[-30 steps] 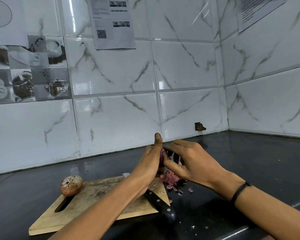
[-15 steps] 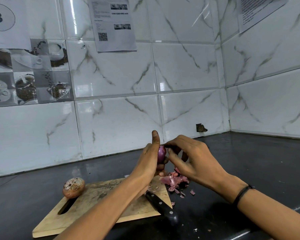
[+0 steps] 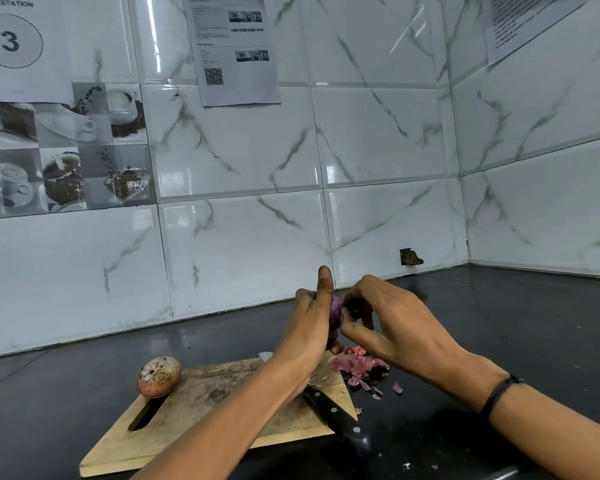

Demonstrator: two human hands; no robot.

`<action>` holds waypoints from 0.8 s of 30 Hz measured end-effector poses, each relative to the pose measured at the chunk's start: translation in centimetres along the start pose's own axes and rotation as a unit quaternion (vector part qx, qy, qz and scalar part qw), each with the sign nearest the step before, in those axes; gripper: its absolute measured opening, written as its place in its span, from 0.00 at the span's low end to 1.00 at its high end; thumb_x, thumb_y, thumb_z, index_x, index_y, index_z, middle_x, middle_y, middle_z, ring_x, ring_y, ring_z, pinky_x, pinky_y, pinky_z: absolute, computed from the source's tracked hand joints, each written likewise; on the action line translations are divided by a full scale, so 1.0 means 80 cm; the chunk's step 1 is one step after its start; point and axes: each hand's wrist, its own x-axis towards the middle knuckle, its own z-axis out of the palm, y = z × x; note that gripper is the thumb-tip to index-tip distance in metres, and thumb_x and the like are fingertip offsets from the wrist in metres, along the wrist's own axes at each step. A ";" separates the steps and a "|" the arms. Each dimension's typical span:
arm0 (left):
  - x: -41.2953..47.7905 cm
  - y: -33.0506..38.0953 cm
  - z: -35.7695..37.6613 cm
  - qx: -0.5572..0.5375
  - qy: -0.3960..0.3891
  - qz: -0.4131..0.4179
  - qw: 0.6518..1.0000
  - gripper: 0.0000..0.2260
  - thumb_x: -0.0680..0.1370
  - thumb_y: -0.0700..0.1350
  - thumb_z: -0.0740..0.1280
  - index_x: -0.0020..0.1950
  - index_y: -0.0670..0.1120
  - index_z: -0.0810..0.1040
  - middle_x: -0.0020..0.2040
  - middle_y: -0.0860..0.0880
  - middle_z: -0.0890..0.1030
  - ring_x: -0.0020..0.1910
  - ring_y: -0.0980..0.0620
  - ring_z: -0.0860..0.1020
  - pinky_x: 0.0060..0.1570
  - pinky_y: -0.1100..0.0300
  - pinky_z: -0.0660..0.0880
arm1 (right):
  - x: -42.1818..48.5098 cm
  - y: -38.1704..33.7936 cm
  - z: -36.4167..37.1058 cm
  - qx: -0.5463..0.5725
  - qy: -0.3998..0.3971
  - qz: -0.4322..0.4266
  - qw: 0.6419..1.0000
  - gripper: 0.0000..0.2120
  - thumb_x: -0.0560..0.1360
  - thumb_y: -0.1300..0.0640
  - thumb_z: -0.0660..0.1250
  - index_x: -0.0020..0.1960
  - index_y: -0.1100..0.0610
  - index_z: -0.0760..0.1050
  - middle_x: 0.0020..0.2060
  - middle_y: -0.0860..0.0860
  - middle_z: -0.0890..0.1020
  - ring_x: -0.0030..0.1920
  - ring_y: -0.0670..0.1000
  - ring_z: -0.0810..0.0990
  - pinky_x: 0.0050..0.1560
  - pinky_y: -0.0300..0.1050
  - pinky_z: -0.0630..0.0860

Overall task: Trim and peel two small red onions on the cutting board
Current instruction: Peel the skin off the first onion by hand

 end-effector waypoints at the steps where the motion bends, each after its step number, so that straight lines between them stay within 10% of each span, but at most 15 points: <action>1: 0.000 0.000 0.000 -0.004 -0.004 -0.004 1.000 0.29 0.77 0.71 0.54 0.44 0.44 0.70 0.29 0.51 0.67 0.27 0.54 0.65 0.32 0.58 0.69 | 0.001 0.001 0.001 0.000 0.001 0.008 1.000 0.11 0.75 0.41 0.60 0.48 0.48 0.72 0.41 0.40 0.74 0.39 0.44 0.76 0.40 0.48 0.77; 14: -0.005 0.010 -0.006 -0.163 -0.039 -0.045 0.985 0.28 0.81 0.64 0.55 0.46 0.40 0.77 0.32 0.46 0.78 0.23 0.56 0.63 0.24 0.62 0.68 | -0.004 0.014 -0.006 -0.037 0.000 0.077 0.996 0.10 0.70 0.39 0.61 0.42 0.45 0.74 0.38 0.41 0.75 0.38 0.46 0.77 0.34 0.46 0.76; 24: -0.011 0.008 -0.013 -0.183 -0.072 -0.106 0.975 0.34 0.81 0.68 0.51 0.39 0.40 0.77 0.27 0.45 0.73 0.16 0.56 0.61 0.16 0.66 0.62 | -0.004 0.019 -0.004 -0.021 -0.031 0.120 0.992 0.09 0.79 0.50 0.63 0.56 0.46 0.79 0.44 0.40 0.84 0.41 0.41 0.81 0.42 0.50 0.80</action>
